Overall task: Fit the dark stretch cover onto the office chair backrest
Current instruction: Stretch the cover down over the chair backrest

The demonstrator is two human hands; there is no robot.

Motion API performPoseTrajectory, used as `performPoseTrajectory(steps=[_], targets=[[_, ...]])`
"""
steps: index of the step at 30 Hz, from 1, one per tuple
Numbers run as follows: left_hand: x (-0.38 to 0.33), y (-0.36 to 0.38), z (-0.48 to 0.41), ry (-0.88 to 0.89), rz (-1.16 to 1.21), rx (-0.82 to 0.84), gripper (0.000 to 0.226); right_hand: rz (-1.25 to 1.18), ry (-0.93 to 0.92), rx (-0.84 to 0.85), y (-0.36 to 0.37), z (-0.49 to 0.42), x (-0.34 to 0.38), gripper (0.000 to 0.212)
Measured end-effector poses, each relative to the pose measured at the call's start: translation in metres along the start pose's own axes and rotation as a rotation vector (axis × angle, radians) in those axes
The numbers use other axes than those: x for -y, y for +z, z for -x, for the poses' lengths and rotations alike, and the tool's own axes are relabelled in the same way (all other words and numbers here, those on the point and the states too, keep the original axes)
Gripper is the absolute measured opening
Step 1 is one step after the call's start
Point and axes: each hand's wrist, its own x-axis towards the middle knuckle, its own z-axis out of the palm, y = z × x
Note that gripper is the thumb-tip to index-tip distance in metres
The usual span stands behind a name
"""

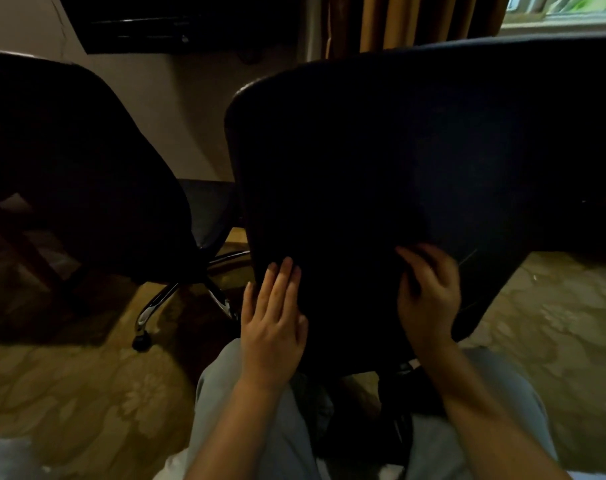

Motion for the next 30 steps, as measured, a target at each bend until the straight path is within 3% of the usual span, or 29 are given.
performPoseTrajectory(steps=[3,6,10,15,18,26,30], targets=[[-0.006,0.0,-0.002,-0.094,0.031,-0.044,0.051,-0.009,-0.241,0.175,0.02,0.019,0.013,0.033],[-0.008,0.002,-0.005,-0.166,0.078,-0.097,0.05,-0.039,-0.329,0.24,0.029,0.025,0.019,0.026],[-0.011,0.006,-0.007,-0.186,0.112,-0.108,0.053,-0.02,-0.279,0.207,0.02,0.025,0.002,0.03],[-0.031,0.014,-0.025,0.098,0.151,-0.086,0.051,0.063,0.092,0.028,-0.021,0.01,-0.045,0.037],[-0.039,0.021,-0.035,0.183,0.157,-0.061,0.053,0.094,0.173,-0.033,-0.026,0.007,-0.052,0.044],[-0.059,0.029,-0.021,0.135,0.217,0.031,0.059,0.004,-0.162,0.118,0.019,0.025,0.001,0.021],[-0.048,0.025,-0.022,0.087,0.19,0.058,0.062,-0.015,-0.189,0.209,0.022,0.032,0.001,0.024]])
